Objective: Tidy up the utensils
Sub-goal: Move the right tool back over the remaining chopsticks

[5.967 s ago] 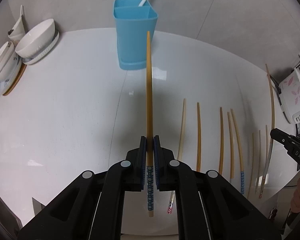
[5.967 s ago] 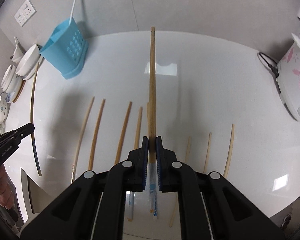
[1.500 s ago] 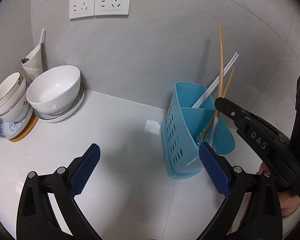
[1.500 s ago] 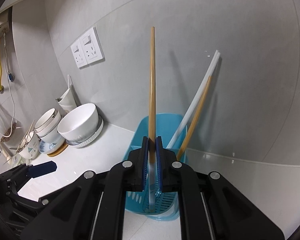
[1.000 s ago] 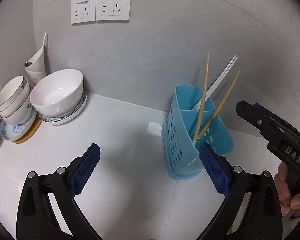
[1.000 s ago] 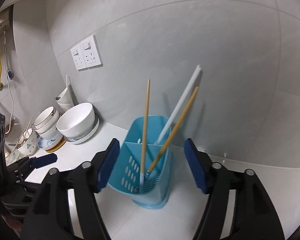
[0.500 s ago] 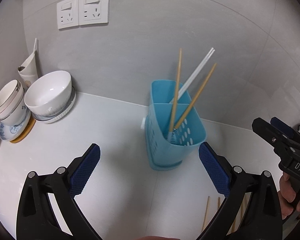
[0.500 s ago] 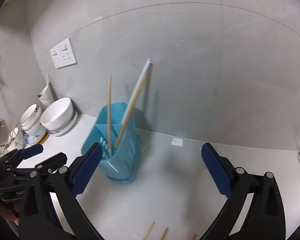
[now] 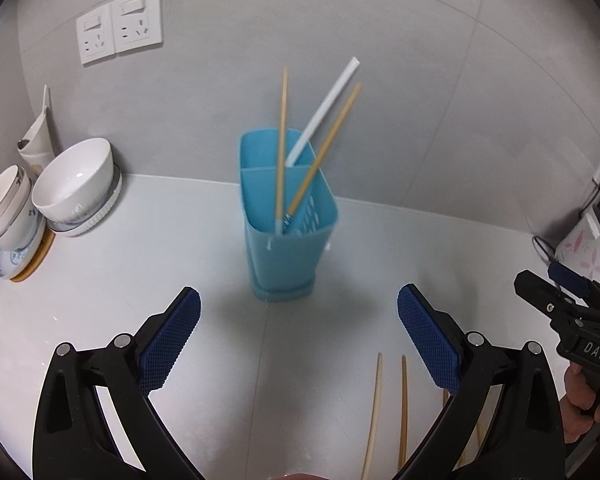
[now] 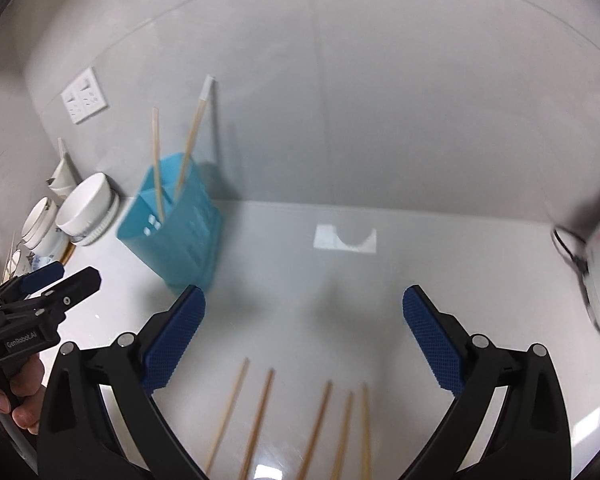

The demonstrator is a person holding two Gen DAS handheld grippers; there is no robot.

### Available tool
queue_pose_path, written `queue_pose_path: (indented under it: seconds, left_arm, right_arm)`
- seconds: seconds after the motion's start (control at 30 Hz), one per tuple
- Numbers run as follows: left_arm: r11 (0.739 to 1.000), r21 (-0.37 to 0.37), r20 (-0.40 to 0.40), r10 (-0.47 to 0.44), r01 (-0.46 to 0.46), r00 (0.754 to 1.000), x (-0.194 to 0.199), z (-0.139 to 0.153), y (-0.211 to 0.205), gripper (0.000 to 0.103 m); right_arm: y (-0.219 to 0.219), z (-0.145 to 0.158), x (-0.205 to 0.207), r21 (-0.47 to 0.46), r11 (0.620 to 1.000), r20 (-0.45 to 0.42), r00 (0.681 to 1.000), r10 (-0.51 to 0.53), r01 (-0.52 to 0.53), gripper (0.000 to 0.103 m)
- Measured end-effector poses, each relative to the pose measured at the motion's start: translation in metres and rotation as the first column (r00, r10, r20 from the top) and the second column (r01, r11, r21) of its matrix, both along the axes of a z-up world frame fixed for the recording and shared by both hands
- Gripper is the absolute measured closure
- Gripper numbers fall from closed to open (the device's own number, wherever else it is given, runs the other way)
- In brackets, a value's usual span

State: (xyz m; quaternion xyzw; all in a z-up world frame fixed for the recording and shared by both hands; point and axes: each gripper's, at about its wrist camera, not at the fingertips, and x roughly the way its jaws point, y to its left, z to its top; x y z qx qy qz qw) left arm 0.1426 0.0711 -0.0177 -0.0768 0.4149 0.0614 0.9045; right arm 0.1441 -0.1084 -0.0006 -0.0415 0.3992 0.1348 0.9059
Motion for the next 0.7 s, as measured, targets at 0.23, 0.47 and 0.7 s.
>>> queue_pose_path:
  seconds: [0.23, 0.47, 0.7]
  left_arm:
    - [0.998, 0.000, -0.064, -0.055, 0.055, 0.996, -0.012, -0.020, -0.025, 0.006]
    - [0.996, -0.032, -0.138, -0.092, 0.088, 0.986, -0.028, -0.045, -0.039, 0.006]
    - [0.993, -0.037, -0.205, -0.119, 0.113, 0.971, -0.041, -0.073, -0.050, 0.006]
  right_arm:
    - [-0.042, -0.019, -0.026, -0.040, 0.997, -0.046, 0.996, -0.072, 0.071, 0.008]
    - [-0.066, -0.037, -0.047, -0.068, 0.991, -0.087, 0.989, -0.122, 0.116, 0.008]
    - [-0.085, -0.060, -0.066, -0.083, 0.986, -0.148, 0.977, -0.154, 0.143, 0.008]
